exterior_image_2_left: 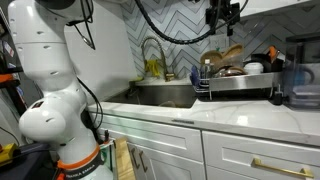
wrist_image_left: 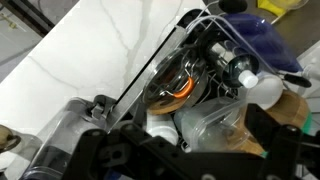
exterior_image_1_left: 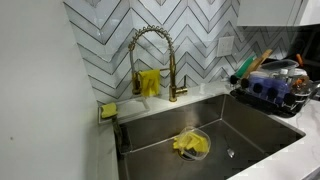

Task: Transfer the lunchbox and its lid to the plate rack

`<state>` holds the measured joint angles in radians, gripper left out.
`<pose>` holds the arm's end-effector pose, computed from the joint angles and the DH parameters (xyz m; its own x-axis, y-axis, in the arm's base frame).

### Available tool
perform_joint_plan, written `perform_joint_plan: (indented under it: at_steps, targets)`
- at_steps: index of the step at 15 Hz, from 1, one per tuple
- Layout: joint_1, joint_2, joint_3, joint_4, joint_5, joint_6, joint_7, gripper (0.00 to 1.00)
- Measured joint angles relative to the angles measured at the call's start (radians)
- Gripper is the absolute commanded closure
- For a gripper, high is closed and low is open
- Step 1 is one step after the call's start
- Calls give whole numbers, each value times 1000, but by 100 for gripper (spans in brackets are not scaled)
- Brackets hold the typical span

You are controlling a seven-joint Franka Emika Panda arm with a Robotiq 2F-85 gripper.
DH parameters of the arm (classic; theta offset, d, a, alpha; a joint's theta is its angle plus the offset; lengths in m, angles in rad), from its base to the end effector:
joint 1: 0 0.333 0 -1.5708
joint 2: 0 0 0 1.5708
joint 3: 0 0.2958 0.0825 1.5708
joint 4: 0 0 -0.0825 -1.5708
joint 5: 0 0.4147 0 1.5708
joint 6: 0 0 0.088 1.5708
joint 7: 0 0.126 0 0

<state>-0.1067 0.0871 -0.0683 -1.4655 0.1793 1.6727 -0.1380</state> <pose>0.6178 -0.0864 0.5978 0.9885 -0.0545 0.1411 -0.0323 -0.9875 -0.1545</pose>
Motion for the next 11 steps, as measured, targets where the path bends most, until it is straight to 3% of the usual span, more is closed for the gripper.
perform_joint_plan:
  at_steps: [7,11]
  targets:
    - [-25,-63,-19,-1,25,-110,-421,0]
    - [-25,-74,-23,-1,36,-124,-506,0]
